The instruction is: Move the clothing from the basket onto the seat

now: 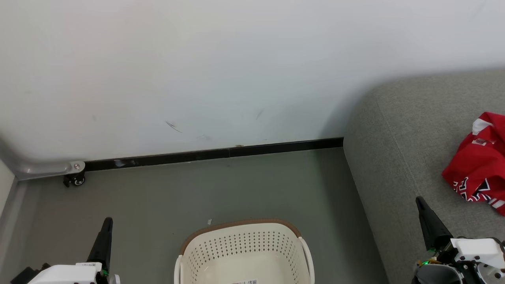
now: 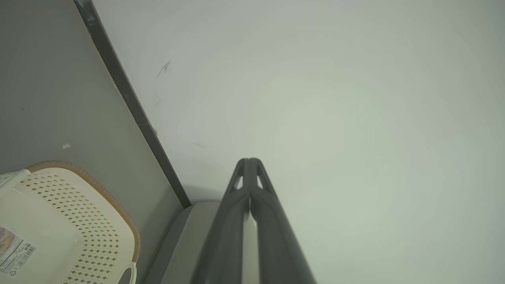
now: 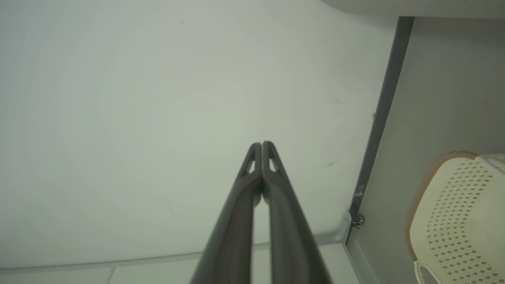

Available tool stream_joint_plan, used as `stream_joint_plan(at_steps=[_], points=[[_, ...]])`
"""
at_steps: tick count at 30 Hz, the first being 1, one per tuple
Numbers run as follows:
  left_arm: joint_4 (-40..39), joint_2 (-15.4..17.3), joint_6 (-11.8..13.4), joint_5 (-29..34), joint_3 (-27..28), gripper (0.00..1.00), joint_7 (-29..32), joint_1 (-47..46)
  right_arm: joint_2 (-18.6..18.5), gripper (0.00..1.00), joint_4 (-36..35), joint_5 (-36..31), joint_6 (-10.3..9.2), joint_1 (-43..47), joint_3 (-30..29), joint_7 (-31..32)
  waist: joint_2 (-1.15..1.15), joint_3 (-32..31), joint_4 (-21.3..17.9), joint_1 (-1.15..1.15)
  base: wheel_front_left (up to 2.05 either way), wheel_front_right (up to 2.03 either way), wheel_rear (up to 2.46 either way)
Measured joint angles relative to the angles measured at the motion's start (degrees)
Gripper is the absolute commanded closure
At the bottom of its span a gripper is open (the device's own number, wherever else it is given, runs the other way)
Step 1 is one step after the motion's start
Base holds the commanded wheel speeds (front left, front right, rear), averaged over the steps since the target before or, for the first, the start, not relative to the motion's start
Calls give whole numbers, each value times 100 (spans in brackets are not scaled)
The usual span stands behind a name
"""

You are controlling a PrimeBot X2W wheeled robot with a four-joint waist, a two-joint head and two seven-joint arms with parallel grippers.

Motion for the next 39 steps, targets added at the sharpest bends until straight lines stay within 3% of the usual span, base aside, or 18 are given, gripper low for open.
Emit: stream_joint_plan(at_steps=[39], points=[[-49,0,-1,-1,-2,100,0,-3,2,100,29,3,0,-13,-37,26,0,2,-1,-1,0,0,0]])
